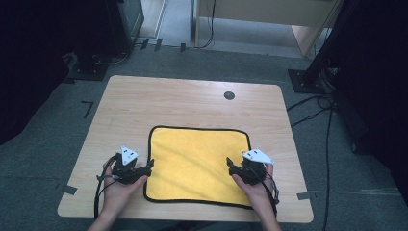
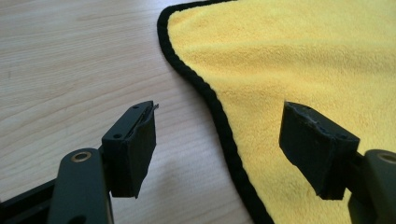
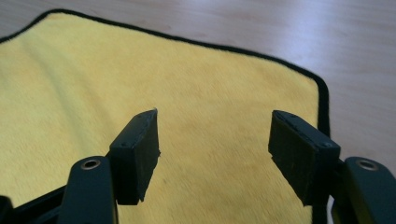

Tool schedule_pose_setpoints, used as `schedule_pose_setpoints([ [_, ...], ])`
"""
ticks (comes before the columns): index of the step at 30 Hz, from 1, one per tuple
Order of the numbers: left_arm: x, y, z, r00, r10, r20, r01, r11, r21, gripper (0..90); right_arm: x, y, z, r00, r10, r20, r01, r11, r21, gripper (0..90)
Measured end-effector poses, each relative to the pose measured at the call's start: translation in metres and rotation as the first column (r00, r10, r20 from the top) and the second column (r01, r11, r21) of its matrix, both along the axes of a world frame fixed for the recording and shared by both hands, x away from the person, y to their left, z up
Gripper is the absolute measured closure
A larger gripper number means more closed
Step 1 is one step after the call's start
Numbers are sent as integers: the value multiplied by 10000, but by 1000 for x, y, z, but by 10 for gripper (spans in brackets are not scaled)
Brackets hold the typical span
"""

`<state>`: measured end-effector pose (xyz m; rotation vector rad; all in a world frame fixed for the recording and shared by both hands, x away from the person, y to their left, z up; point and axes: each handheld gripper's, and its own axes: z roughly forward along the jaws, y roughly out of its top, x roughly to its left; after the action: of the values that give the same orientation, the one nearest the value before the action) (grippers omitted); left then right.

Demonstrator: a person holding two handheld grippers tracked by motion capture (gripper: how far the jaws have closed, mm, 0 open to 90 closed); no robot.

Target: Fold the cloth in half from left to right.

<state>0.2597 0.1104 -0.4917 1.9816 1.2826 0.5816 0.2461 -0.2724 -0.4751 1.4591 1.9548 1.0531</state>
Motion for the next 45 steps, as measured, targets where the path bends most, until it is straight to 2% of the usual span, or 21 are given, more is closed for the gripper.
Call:
schedule_pose_setpoints([
  [4, -10, 2, 0, 9998, -170, -76, 171, 9998, 82, 278, 13, 19, 10, 9993, 297, 228, -297, 9996, -8, 350],
  [8, -25, 8, -1, 9989, -369, -281, 366, 9993, -112, 279, 35, 62, 18, 9929, 1134, 351, -1132, 9936, -54, 380],
  [12, -37, 11, -4, 9980, -495, -399, 487, 9986, -216, 278, 60, 101, 13, 9865, 1634, 68, -1633, 9865, -89, 403],
  [15, -47, 13, -7, 9964, -656, -538, 649, 9978, -154, 277, 71, 116, 10, 9845, 1745, -172, -1743, 9846, 112, 416],
  [17, -53, 13, -11, 9960, -724, -517, 724, 9974, -27, 277, 85, 136, 7, 9819, 1873, -273, -1871, 9823, 110, 428],
  [18, -54, 10, -16, 9960, -785, -420, 804, 9957, 463, 278, 97, 155, 6, 9802, 1957, -308, -1956, 9807, 64, 439],
  [19, -54, 9, -17, 9955, -838, -433, 864, 9943, 620, 277, 103, 164, 5, 9795, 1990, -298, -1988, 9800, 93, 443],
  [21, -53, 8, -18, 9953, -859, -446, 886, 9940, 636, 277, 113, 182, 6, 9775, 2085, -321, -2082, 9780, 101, 453],
  [22, -53, 7, -19, 9950, -879, -479, 910, 9936, 670, 277, 113, 182, 6, 9775, 2085, -321, -2082, 9780, 101, 453],
  [23, -54, 7, -19, 9949, -896, -455, 930, 9925, 791, 276, 122, 197, 6, 9745, 2214, -357, -2208, 9751, 198, 463],
  [25, -55, 7, -20, 9951, -875, -467, 908, 9931, 745, 277, 126, 202, 5, 9739, 2236, -401, -2226, 9745, 281, 469],
  [27, -57, 6, -20, 9946, -896, -519, 934, 9926, 770, 282, 138, 223, -1, 9705, 2302, -711, -2300, 9731, 107, 480],
  [32, -61, 1, -20, 9939, -1010, -433, 1042, 9914, 796, 341, 149, 247, -11, 9666, 2274, -1181, -2269, 9738, 175, 473],
  [34, -61, 1, -20, 9937, -1032, -447, 1067, 9907, 848, 344, 150, 254, -15, 9639, 2348, -1256, -2370, 9715, -25, 468],
  [35, -61, 1, -20, 9935, -1045, -448, 1080, 9905, 848, 351, 152, 261, -20, 9622, 2350, -1378, -2429, 9691, -430, 457],
  [36, -61, 1, -20, 9934, -1055, -446, 1088, 9908, 807, 351, 152, 261, -20, 9622, 2350, -1378, -2429, 9691, -430, 457],
  [38, -62, 1, -20, 9926, -1122, -454, 1156, 9902, 784, 378, 155, 266, -28, 9694, 1827, -1641, -1975, 9772, -784, 462],
  [39, -61, 2, -20, 9919, -1166, -496, 1200, 9902, 711, 389, 156, 267, -31, 9684, 1771, -1758, -1924, 9785, -738, 474],
  [42, -61, 2, -20, 9907, -1236, -576, 1269, 9902, 579, 452, 156, 271, -34, 9773, 1518, -1479, -1670, 9812, -970, 582],
  [44, -61, 3, -20, 9874, -1432, -668, 1457, 9887, 346, 559, 157, 273, -33, 9759, 1664, -1414, -1814, 9782, -1008, 703],
  [45, -61, 2, -20, 9868, -1477, -658, 1500, 9882, 300, 559, 157, 273, -33, 9759, 1664, -1414, -1814, 9782, -1008, 703],
])
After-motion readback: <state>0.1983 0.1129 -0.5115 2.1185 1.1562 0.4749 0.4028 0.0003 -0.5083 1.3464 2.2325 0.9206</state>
